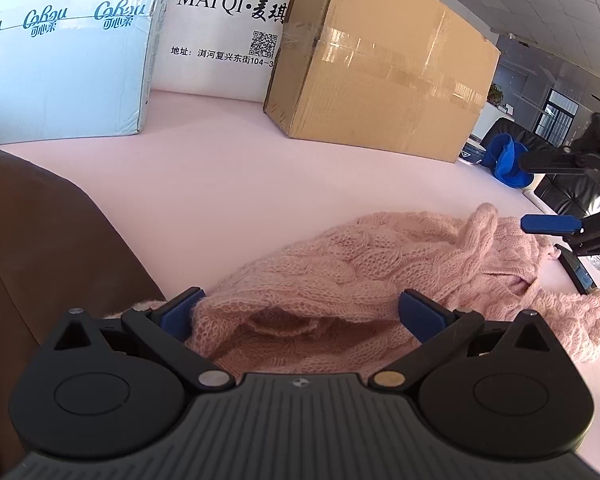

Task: Fold clothes

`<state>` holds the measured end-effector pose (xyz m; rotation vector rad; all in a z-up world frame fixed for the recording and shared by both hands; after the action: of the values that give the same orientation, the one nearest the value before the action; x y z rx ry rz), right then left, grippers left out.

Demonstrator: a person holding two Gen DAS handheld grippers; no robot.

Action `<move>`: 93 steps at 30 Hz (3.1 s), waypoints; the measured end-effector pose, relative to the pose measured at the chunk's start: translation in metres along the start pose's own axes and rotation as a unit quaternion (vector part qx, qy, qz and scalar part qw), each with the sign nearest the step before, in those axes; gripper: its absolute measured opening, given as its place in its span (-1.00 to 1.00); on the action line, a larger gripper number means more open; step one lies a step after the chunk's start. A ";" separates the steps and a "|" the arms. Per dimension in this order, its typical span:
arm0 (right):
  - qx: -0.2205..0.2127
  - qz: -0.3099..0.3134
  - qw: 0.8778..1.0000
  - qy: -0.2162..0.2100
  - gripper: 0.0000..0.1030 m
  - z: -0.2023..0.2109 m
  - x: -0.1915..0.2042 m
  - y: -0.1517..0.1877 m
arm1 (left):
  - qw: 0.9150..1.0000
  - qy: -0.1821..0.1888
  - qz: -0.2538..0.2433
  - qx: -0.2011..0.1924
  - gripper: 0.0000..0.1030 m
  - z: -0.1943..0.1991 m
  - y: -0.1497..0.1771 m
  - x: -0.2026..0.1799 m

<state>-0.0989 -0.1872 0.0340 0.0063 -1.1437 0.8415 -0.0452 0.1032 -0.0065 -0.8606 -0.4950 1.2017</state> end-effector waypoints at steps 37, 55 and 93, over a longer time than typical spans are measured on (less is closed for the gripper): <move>0.000 0.115 0.986 -0.123 0.09 0.045 -0.050 0.059 | 0.982 0.165 0.081 -0.032 1.00 0.025 -0.018 -0.036; -0.111 0.110 0.982 -0.107 0.51 0.197 -0.076 0.096 | 0.994 0.009 0.089 -0.069 1.00 0.087 0.022 0.000; -0.157 0.308 0.938 0.011 1.00 0.161 -0.115 0.154 | 0.983 -0.119 0.143 -0.002 1.00 0.059 0.060 -0.071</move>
<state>-0.3353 -0.2121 -0.0471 -0.6560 -1.2657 1.1912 -0.1471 0.0608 -0.0115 -0.8140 -0.5796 1.5801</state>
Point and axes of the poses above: each gripper's, at about its wrist camera, not at the fingertips, and z roughly against the way its jaws point, x to its left, y to its underside, the point moved 3 cm from there along -z, roughly the way its jaws point, and after that the axes turned 14 degrees about -y, right-handed, at the moved point
